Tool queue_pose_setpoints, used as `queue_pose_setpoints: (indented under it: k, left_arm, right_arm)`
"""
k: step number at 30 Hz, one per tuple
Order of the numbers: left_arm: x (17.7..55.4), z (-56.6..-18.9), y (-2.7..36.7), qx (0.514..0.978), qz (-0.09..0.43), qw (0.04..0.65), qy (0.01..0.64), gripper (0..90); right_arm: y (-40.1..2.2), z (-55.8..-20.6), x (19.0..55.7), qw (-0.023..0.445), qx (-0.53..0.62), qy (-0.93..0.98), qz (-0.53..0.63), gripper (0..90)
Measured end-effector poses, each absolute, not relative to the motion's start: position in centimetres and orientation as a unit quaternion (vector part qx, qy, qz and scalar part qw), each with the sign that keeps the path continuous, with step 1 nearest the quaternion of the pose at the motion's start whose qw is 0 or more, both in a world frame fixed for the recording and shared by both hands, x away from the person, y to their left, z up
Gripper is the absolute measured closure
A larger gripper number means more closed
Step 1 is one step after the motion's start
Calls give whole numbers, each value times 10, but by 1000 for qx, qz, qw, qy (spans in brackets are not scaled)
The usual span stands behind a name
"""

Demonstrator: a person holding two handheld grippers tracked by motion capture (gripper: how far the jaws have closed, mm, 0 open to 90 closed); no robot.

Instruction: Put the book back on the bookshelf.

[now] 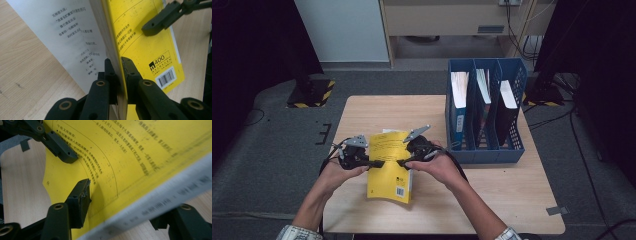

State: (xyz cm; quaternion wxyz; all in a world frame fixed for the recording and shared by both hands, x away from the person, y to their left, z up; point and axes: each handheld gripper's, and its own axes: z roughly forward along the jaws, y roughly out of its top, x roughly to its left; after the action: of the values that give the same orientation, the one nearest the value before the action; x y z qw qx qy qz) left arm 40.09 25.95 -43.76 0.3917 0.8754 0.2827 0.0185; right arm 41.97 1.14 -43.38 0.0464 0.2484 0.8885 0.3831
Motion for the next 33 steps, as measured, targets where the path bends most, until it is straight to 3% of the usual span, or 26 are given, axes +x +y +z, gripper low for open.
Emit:
queue_pose_setpoints:
  k: [11,26,33]
  left_arm:
    - [403,-437,260,870,18,399,288,810]
    - [406,-435,266,856,37,415,306,744]
    - [410,-434,268,844,44,428,319,766]
  right_arm:
    - [10,-429,423,51,260,886,380,550]
    - [6,-414,424,70,253,882,392,657]
    - [7,-406,425,92,242,883,392,695]
